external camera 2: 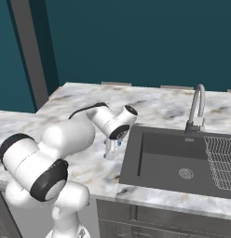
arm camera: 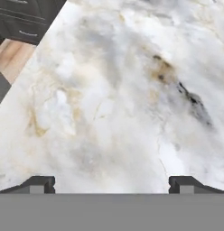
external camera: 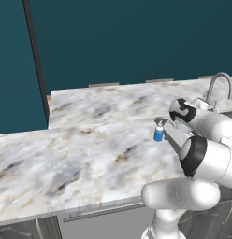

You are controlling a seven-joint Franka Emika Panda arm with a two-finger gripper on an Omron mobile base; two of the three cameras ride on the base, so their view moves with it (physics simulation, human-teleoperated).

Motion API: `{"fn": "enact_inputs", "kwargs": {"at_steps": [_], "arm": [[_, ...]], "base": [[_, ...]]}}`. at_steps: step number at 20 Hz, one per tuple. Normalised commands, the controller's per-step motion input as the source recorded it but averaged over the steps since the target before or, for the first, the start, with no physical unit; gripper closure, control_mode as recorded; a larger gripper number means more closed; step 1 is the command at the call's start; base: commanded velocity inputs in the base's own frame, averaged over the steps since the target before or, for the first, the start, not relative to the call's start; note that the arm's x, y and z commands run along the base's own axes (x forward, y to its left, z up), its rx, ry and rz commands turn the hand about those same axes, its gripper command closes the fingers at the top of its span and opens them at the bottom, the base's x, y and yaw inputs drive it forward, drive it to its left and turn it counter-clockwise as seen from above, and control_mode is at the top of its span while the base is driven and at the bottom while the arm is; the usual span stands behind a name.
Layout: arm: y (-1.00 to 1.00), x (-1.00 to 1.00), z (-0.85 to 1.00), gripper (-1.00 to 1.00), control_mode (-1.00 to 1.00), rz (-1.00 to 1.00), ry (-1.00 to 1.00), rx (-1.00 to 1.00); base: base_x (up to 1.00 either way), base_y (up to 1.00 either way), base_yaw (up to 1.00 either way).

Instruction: Locate and retrieve the soap dispenser and dish brush from the cabinet. Place them next to the sink.

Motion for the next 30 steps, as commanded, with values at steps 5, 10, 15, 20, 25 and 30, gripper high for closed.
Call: {"fn": "enact_inputs", "kwargs": {"at_steps": [5,10,15,20,25,30], "arm": [[0.19,-0.31,0.36,-1.0,-1.0,0.33,-0.12,-0.13],[0.15,-0.09,0.06,-1.0,-1.0,0.43,-0.09,-0.07],[0.24,-0.01,0.11,-1.0,-1.0,0.43,-0.11,-0.06],[0.12,0.0,0.05,-1.0,-1.0,0.47,-0.11,-0.03],[0.11,-0.06,0.0,-1.0,-1.0,0.18,-0.02,-0.03],[0.16,-0.02,-0.01,-1.0,-1.0,-0.11,-0.01,-0.02]], "base": [[0.0,0.0,0.0],[0.0,0.0,0.0],[0.0,0.0,0.0],[0.0,0.0,0.0],[0.0,0.0,0.0],[0.0,0.0,0.0]]}}
